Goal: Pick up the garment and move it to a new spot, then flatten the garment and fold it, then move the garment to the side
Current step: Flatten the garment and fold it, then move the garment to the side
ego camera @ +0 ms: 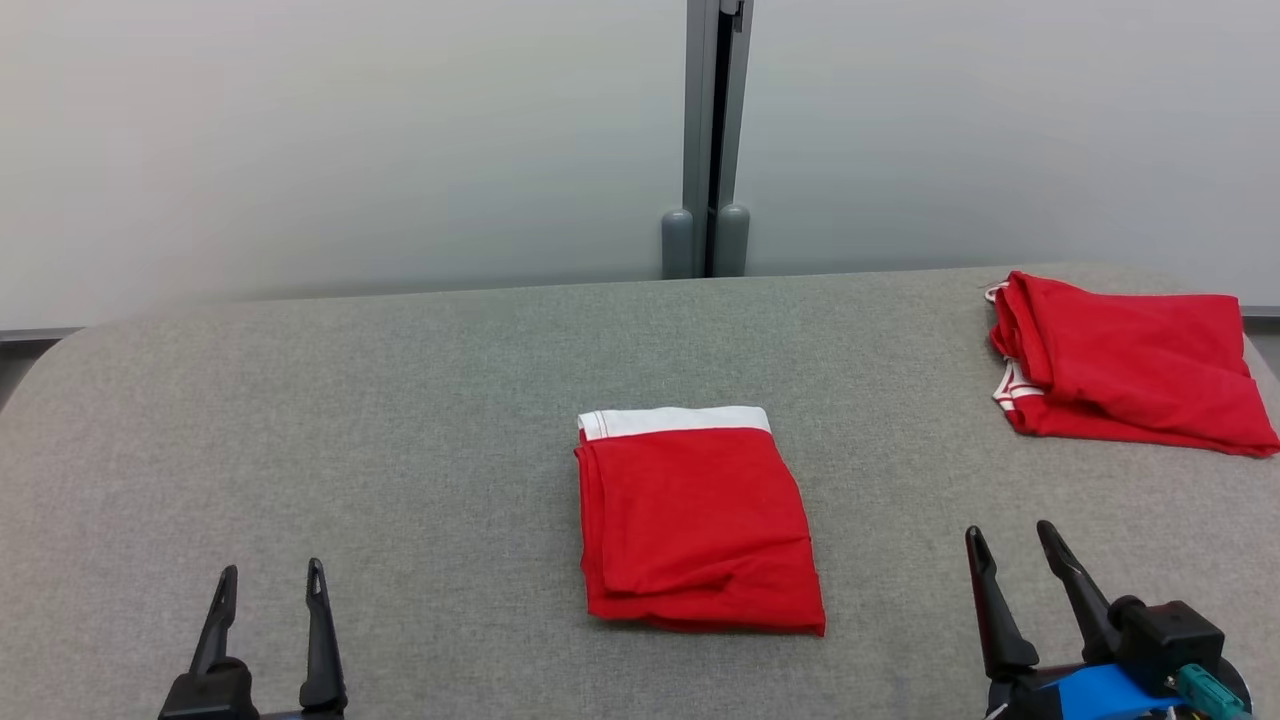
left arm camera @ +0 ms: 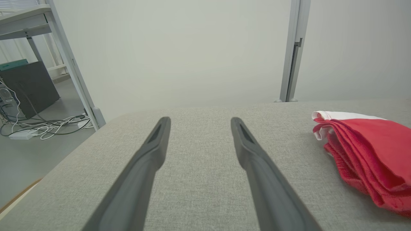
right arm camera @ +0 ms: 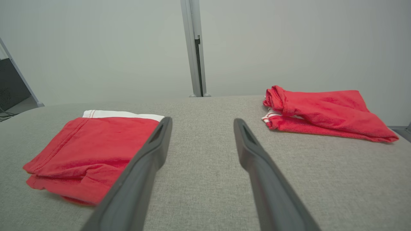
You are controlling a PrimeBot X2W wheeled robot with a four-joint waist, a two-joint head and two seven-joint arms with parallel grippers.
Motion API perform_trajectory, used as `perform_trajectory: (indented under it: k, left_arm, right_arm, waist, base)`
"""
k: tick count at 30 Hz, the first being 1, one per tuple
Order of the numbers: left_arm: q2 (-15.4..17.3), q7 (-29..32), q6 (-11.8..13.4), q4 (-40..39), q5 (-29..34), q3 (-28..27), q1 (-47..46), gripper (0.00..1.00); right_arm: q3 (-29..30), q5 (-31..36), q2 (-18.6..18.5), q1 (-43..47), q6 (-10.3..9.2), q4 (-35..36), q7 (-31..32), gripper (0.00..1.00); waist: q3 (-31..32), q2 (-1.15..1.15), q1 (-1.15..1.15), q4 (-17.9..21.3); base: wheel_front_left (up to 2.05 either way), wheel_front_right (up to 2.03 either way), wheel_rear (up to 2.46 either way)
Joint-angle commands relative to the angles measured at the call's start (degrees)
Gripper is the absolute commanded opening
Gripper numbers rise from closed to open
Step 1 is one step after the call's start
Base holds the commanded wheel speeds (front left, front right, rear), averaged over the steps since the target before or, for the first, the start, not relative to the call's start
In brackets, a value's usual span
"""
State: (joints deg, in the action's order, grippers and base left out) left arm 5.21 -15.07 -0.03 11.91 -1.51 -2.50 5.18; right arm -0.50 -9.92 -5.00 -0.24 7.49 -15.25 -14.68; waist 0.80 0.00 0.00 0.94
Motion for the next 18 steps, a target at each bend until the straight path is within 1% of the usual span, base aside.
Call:
perform_trajectory:
  k: [1, 4, 7, 10, 18]
  left_arm:
    - [0.3, -0.1, 0.0, 0.5, -0.1, 0.4, 0.5, 1.0]
    - [0.7, 0.4, -0.5, 0.8, -0.6, 0.3, 0.3, 1.0]
    - [0.5, 1.9, -0.3, -0.5, -0.9, 0.7, 0.3, 1.0]
    - [1.0, 3.0, -0.8, -1.4, -1.6, 0.5, -0.2, 1.0]
    - [1.5, 3.8, -0.4, -2.3, -2.0, 0.7, -0.8, 1.0]
  right_arm:
    - [0.4, 0.7, 0.5, 1.1, 0.01, 0.8, 0.4, 1.0]
    - [0.9, 1.6, 1.2, 1.6, 0.01, 1.5, 1.3, 1.0]
    - [1.5, 2.5, 1.5, 2.1, 0.01, 2.3, 2.5, 1.0]
    - [2.0, 2.9, 1.8, 2.2, 0.01, 2.9, 3.8, 1.0]
    - [2.0, 3.1, 2.1, 3.1, 0.01, 3.6, 5.4, 1.0]
  waist:
    - [0.5, 0.0, 0.0, -0.1]
    - [1.1, 0.0, 0.0, -0.6]
    - [1.4, 0.0, 0.0, -1.1]
    - [1.6, 0.0, 0.0, -1.5]
    - [1.7, 0.0, 0.0, -1.8]
  base:
    - [0.0, 0.0, 0.0]
    - [0.0, 0.0, 0.0]
    - [0.0, 0.0, 0.0]
    - [0.0, 0.0, 0.0]
    - [0.0, 0.0, 0.0]
